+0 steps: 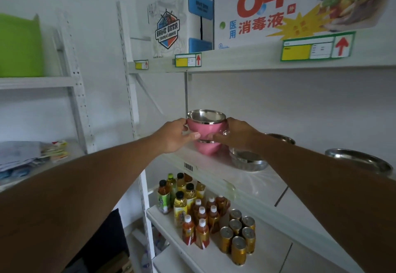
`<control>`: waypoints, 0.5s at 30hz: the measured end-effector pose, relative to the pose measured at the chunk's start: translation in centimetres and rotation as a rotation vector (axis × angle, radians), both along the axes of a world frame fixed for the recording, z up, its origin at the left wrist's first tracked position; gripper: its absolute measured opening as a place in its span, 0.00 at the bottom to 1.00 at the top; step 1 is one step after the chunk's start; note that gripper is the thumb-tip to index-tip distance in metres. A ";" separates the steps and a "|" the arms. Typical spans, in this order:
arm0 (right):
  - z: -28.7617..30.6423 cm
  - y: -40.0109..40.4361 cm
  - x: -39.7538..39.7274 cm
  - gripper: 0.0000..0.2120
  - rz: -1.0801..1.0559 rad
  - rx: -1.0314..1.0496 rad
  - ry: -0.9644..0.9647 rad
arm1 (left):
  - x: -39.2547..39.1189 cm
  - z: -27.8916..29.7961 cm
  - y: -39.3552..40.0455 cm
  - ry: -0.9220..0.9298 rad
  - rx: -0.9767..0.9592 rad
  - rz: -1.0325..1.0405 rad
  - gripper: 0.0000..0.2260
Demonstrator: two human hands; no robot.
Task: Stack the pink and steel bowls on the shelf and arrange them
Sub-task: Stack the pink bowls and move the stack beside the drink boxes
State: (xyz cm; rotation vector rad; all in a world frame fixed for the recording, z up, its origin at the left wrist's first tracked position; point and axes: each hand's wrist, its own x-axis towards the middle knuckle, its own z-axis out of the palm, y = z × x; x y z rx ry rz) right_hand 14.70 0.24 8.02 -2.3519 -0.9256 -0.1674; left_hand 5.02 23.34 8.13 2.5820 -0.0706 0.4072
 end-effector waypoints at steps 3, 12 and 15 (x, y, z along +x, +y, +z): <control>0.5 1.5 1.2 0.16 -0.051 0.003 0.048 | 2.9 -0.3 1.9 0.009 -0.001 -0.048 0.28; -0.8 3.3 5.1 0.24 -0.137 -0.016 0.082 | 9.8 -2.0 5.2 0.029 0.004 -0.215 0.24; -2.1 3.8 6.0 0.29 -0.177 -0.082 0.115 | 10.7 -3.4 5.7 0.061 0.032 -0.253 0.37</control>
